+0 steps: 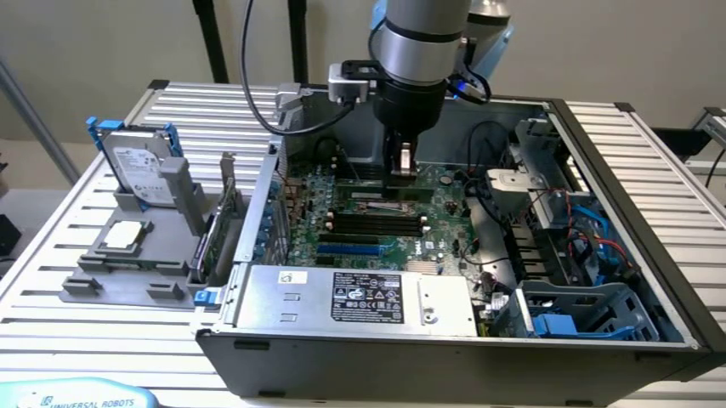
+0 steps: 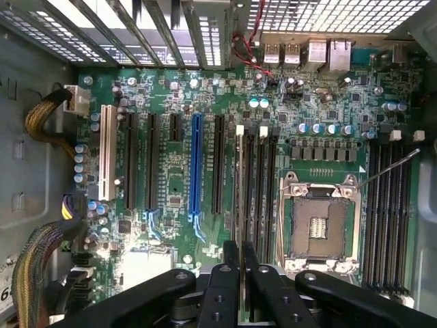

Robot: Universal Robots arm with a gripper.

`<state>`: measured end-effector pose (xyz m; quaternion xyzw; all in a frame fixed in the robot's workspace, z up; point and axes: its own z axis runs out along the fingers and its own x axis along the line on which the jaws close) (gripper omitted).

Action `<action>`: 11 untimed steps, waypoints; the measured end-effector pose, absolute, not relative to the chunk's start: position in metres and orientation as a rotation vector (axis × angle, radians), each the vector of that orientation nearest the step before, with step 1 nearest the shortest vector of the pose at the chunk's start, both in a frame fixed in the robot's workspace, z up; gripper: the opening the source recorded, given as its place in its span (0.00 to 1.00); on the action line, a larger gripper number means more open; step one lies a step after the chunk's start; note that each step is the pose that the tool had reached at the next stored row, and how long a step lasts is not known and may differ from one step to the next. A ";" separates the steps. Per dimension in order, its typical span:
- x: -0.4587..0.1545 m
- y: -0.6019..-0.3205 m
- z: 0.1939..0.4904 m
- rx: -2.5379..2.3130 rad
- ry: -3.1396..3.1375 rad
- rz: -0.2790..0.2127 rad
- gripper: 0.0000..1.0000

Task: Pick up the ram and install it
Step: 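Insert the ram into the slot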

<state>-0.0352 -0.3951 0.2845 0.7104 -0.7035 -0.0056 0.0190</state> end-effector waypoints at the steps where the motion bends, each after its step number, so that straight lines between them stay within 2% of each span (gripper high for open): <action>1: -0.035 -0.395 0.283 2.207 -2.182 -0.017 0.13; 11: -0.039 -0.395 0.265 2.217 -2.172 -0.017 0.13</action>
